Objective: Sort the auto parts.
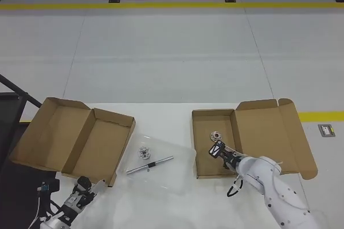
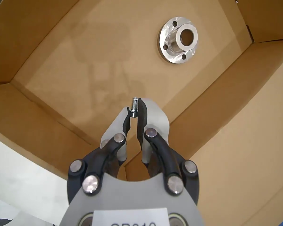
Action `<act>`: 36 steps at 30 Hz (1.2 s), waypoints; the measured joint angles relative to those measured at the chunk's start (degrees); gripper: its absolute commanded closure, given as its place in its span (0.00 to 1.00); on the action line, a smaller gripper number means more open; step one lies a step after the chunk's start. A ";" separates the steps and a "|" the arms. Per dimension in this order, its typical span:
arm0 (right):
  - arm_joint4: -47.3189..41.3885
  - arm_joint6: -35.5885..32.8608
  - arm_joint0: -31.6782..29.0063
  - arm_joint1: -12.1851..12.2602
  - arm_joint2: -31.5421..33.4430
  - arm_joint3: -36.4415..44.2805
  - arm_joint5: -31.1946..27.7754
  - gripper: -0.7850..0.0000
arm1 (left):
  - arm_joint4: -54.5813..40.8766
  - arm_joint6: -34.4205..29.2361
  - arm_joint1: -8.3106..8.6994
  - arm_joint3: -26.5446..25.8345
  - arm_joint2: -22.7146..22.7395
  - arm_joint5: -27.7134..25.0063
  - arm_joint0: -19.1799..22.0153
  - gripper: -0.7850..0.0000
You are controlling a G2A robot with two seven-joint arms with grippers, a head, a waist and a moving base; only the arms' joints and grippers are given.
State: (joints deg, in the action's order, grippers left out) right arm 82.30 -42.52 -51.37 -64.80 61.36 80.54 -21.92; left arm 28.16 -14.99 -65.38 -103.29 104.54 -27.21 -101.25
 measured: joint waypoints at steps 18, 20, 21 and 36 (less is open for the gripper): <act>5.79 9.39 -0.46 -0.49 -1.88 13.83 -1.64 0.24 | 0.00 0.00 0.00 0.00 0.00 0.00 0.00 0.00; 6.81 11.09 0.71 -0.83 -3.40 15.09 -2.76 0.19 | 0.03 0.07 0.00 -0.17 -0.07 -0.07 0.05 0.00; 7.31 11.95 1.13 -0.97 -4.08 15.47 -3.20 0.15 | 0.07 0.10 0.01 -0.46 -0.07 -0.55 0.03 0.00; 25.66 30.14 -13.40 2.16 -1.23 30.74 -9.78 0.00 | 17.85 -13.00 1.16 -19.78 -2.53 -0.78 0.52 0.00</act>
State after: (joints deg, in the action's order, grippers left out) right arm 107.97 -12.38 -64.77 -62.64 60.13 111.28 -31.70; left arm 46.02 -27.99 -64.22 -123.07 102.02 -27.99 -100.73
